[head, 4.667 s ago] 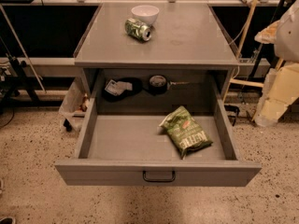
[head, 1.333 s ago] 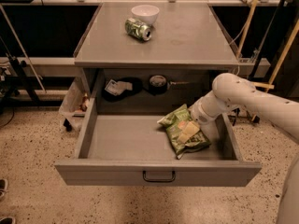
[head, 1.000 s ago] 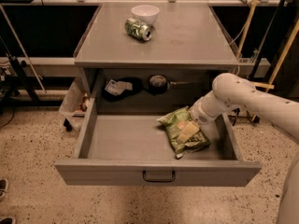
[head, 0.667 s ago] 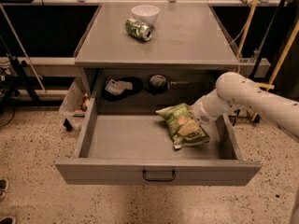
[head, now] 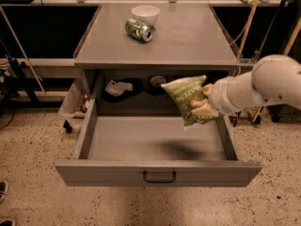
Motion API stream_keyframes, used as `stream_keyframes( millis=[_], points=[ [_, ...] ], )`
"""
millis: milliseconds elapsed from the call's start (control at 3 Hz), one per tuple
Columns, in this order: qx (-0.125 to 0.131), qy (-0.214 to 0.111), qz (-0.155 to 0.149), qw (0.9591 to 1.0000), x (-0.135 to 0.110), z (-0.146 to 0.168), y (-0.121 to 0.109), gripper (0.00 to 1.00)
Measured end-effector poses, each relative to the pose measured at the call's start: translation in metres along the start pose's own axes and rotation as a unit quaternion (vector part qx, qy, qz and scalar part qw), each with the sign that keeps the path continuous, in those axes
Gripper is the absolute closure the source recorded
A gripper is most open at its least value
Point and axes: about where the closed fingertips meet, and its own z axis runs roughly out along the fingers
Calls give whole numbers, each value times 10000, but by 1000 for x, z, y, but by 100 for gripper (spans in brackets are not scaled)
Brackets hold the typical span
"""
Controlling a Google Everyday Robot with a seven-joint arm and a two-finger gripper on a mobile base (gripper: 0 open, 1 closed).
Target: Pick green jalapeno chip bag from top drawer and place on counter
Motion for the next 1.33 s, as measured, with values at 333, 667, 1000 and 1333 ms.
stream_keyframes(
  millis=[333, 667, 1000, 1333],
  points=[
    [793, -38, -347, 9962, -67, -78, -12, 100],
    [965, 2, -544, 9938, -89, -100, -11, 100],
    [978, -37, -610, 9933, -89, -100, -12, 100],
    [1351, 71, -589, 9890, -85, -98, -64, 100]
  ],
)
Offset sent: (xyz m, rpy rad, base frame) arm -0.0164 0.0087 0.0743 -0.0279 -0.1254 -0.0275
